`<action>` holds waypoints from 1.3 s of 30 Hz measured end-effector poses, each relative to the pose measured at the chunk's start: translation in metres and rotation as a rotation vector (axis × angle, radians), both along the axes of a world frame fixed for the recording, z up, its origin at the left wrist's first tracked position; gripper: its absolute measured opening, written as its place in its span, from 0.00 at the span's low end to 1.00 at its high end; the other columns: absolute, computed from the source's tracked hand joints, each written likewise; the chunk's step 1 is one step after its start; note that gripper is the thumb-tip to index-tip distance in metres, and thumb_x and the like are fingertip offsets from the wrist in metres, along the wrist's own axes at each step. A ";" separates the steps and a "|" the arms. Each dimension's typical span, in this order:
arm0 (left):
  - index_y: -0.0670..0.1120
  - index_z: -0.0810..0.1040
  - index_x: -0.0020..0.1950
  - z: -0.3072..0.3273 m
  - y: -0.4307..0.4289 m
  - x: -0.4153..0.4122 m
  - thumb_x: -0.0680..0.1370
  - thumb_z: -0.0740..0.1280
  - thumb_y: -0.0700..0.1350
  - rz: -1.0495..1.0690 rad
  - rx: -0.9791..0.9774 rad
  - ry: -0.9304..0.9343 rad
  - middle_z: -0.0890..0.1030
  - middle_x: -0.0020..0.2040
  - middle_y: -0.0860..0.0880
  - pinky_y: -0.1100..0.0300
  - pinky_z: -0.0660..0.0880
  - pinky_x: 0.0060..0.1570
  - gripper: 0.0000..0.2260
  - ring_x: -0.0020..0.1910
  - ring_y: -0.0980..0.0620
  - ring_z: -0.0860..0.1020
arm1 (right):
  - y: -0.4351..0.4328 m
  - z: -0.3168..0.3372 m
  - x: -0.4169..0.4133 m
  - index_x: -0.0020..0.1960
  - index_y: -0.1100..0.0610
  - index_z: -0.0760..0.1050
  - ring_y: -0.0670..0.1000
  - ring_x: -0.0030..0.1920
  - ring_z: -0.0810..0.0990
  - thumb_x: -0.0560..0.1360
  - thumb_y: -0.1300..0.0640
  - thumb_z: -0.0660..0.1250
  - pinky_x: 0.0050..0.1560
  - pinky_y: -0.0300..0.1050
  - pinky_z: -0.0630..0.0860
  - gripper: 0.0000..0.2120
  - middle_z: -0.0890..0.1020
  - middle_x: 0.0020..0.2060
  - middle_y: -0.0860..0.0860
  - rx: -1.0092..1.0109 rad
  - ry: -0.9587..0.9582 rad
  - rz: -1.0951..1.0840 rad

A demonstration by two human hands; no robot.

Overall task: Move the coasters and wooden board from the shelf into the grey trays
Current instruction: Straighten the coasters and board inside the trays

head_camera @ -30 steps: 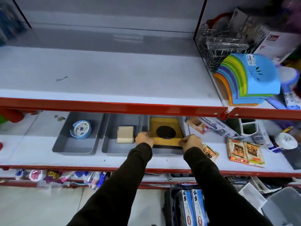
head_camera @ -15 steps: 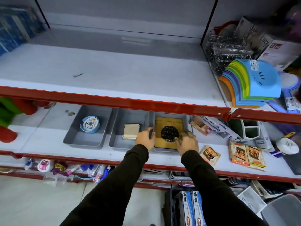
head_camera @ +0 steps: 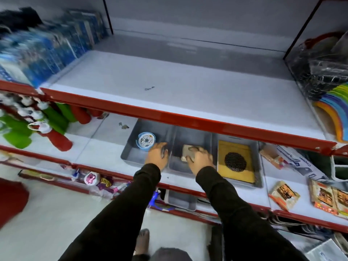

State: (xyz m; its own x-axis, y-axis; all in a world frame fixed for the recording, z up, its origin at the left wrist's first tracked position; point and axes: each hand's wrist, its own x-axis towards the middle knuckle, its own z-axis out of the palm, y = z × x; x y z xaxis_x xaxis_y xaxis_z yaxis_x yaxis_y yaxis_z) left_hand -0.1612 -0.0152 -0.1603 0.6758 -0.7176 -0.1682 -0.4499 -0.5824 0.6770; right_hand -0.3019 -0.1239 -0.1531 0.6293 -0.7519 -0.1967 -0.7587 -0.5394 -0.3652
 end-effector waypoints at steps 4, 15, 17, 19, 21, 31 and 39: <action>0.40 0.76 0.68 -0.014 0.022 0.063 0.79 0.61 0.40 0.089 0.032 0.013 0.76 0.68 0.39 0.52 0.69 0.71 0.18 0.67 0.39 0.74 | 0.028 -0.002 0.069 0.69 0.57 0.72 0.58 0.66 0.73 0.80 0.53 0.58 0.69 0.49 0.68 0.19 0.74 0.67 0.57 0.108 -0.090 0.091; 0.40 0.66 0.75 -0.055 -0.002 0.156 0.80 0.58 0.39 0.238 0.043 0.458 0.68 0.75 0.37 0.50 0.62 0.75 0.22 0.73 0.38 0.67 | 0.038 -0.052 0.189 0.71 0.57 0.67 0.60 0.67 0.73 0.79 0.57 0.58 0.68 0.53 0.71 0.21 0.72 0.69 0.58 0.175 0.051 0.134; 0.42 0.66 0.75 -0.061 -0.003 0.158 0.81 0.57 0.41 0.246 0.037 0.497 0.67 0.75 0.38 0.51 0.62 0.75 0.21 0.73 0.38 0.67 | 0.040 -0.061 0.195 0.72 0.58 0.67 0.59 0.68 0.71 0.78 0.58 0.60 0.69 0.53 0.70 0.22 0.72 0.69 0.57 0.125 0.090 0.141; 0.42 0.67 0.74 -0.069 -0.003 0.160 0.82 0.56 0.43 0.258 0.036 0.528 0.69 0.74 0.37 0.51 0.64 0.74 0.20 0.72 0.37 0.68 | 0.043 -0.067 0.198 0.70 0.57 0.68 0.58 0.65 0.74 0.77 0.58 0.61 0.66 0.53 0.73 0.21 0.74 0.66 0.57 0.112 0.066 0.097; 0.41 0.69 0.72 -0.074 -0.002 0.162 0.83 0.55 0.45 0.283 0.020 0.552 0.71 0.73 0.37 0.51 0.66 0.73 0.19 0.70 0.37 0.70 | 0.045 -0.072 0.201 0.69 0.56 0.68 0.57 0.62 0.76 0.78 0.57 0.60 0.64 0.52 0.74 0.20 0.75 0.64 0.57 0.149 0.016 0.015; 0.40 0.70 0.72 -0.070 -0.003 0.159 0.84 0.50 0.50 0.365 -0.032 0.656 0.70 0.74 0.38 0.52 0.62 0.73 0.22 0.72 0.39 0.68 | 0.043 -0.069 0.224 0.74 0.59 0.62 0.59 0.68 0.72 0.77 0.61 0.64 0.71 0.51 0.69 0.27 0.69 0.71 0.60 0.582 -0.336 -0.596; 0.43 0.71 0.71 -0.072 -0.002 0.157 0.83 0.50 0.52 0.360 0.014 0.651 0.72 0.72 0.38 0.51 0.63 0.72 0.22 0.70 0.39 0.70 | 0.037 -0.072 0.218 0.70 0.58 0.67 0.59 0.66 0.74 0.80 0.63 0.58 0.69 0.51 0.70 0.19 0.75 0.66 0.60 0.784 -0.411 -0.566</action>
